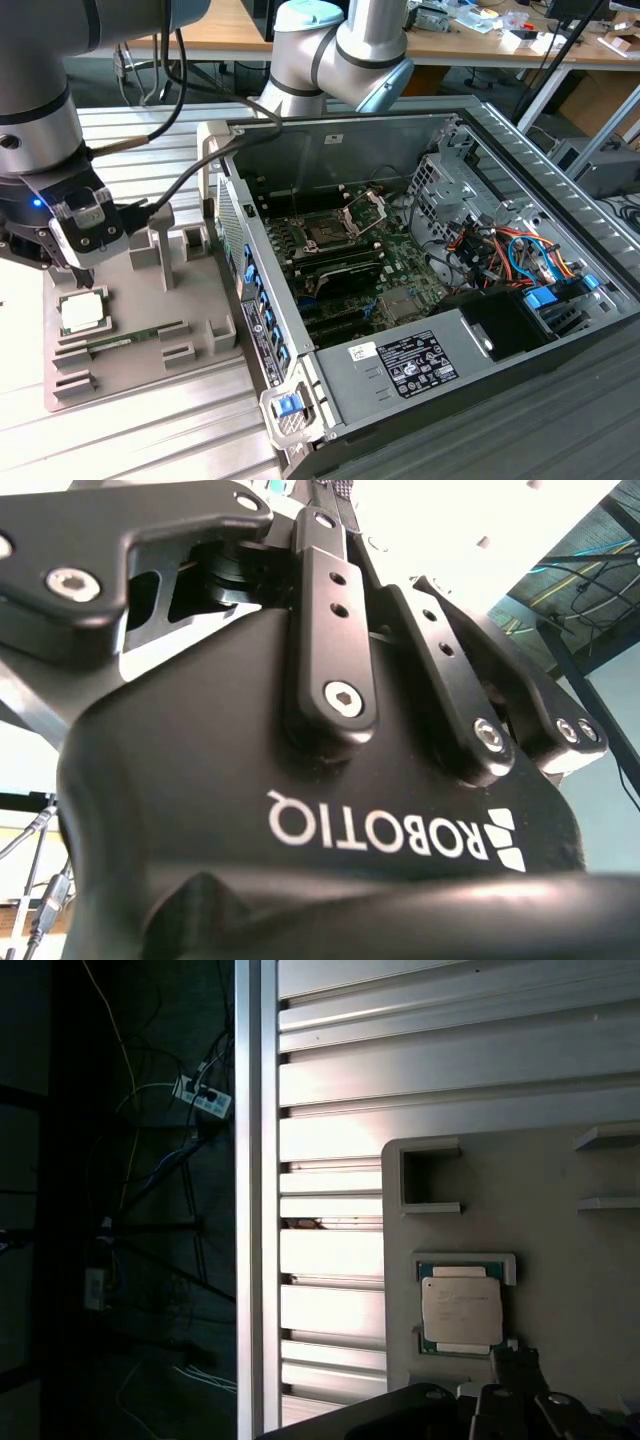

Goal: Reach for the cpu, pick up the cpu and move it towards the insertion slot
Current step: 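Pick up the cpu and move it towards the insertion slot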

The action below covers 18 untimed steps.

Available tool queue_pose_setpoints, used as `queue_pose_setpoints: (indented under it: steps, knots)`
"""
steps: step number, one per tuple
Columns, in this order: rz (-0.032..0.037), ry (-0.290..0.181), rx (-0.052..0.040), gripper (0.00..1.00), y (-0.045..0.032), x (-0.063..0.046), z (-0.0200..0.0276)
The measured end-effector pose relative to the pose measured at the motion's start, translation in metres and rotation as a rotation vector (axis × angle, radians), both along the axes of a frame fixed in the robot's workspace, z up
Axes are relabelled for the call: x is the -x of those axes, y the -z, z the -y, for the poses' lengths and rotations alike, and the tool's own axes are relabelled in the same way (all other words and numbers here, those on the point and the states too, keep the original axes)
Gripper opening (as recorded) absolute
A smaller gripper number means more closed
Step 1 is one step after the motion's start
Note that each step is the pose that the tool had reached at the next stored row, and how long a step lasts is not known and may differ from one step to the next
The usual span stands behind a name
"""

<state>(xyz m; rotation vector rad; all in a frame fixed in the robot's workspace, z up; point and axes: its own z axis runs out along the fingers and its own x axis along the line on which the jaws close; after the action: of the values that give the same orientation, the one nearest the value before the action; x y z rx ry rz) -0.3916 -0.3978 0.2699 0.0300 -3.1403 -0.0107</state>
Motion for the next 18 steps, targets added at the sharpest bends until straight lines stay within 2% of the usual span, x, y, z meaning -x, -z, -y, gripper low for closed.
queue_pose_setpoints:
  steps: [11, 18]
  knots:
    - [0.0, 0.0, -0.0001, 0.1, 0.0028, 0.0018, 0.0]
    - [0.0001, -0.029, -0.0079, 0.1, 0.0034, 0.0063, 0.0]
